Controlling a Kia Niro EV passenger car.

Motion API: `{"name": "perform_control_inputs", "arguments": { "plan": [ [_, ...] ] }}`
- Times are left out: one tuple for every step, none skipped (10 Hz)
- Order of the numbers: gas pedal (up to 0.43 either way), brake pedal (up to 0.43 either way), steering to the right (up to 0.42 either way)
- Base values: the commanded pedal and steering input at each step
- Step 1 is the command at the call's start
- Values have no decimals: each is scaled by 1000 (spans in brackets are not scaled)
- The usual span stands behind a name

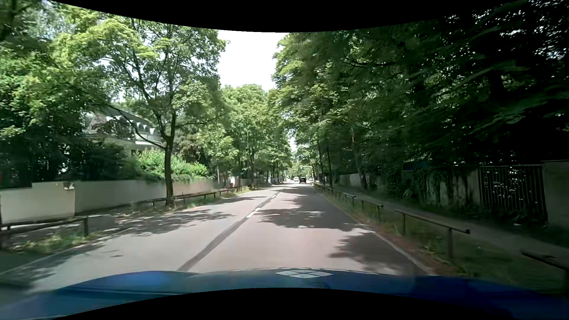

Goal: Follow the waypoints while adhering to traffic rules and regulations

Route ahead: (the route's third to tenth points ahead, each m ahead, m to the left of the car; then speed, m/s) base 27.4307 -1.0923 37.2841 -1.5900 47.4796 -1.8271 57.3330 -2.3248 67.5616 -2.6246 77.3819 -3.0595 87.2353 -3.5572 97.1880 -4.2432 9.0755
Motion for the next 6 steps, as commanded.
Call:
{"name": "perform_control_inputs", "arguments": {
  "plan": [
    [138,0,5],
    [138,0,5],
    [138,0,5],
    [138,0,5],
    [138,0,5],
    [157,0,5]
  ]
}}
